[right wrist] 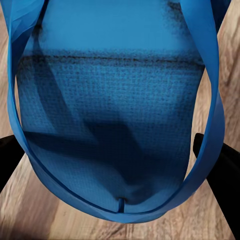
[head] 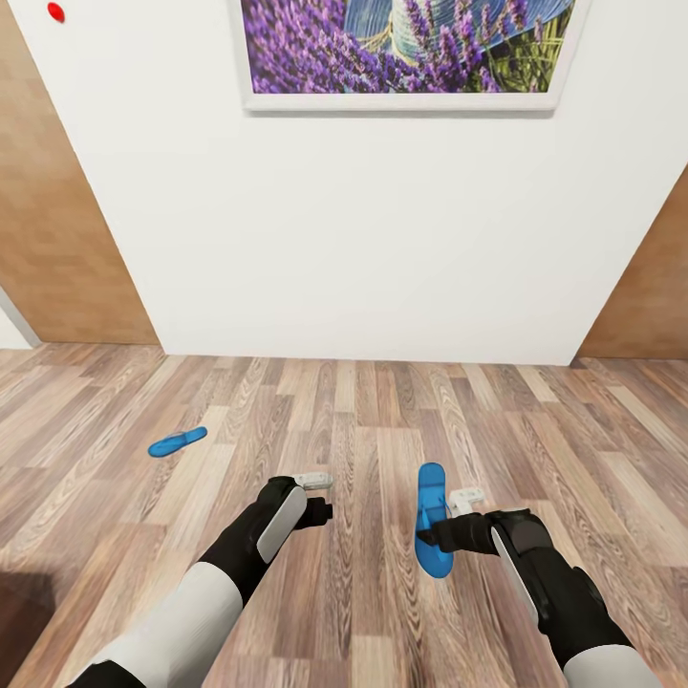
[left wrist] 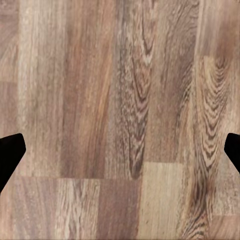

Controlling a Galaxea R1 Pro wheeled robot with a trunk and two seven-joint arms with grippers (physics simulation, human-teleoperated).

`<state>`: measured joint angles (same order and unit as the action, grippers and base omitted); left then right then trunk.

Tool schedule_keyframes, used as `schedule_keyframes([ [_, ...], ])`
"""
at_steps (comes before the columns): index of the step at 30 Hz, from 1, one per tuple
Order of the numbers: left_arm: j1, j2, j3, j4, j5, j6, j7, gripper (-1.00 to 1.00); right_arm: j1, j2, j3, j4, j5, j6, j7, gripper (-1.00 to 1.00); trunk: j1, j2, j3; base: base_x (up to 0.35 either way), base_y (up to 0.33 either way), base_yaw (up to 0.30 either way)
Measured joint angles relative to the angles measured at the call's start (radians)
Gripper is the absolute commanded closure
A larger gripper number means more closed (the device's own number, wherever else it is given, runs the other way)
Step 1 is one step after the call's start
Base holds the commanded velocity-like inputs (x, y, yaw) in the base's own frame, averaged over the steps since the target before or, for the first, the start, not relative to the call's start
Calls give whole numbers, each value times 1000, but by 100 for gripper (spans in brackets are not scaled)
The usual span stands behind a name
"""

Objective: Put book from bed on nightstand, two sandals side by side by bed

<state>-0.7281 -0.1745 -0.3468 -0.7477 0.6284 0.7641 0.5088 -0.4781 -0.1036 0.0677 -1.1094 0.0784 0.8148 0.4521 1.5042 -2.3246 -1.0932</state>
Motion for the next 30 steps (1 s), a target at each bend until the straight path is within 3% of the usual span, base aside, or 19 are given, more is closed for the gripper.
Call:
schedule_keyframes([
  [30, 0, 0, 0, 0, 0, 0, 0, -100, 0, 0, 0, 0, 0, 0, 0, 100, 0, 0, 0, 74, 0, 0],
])
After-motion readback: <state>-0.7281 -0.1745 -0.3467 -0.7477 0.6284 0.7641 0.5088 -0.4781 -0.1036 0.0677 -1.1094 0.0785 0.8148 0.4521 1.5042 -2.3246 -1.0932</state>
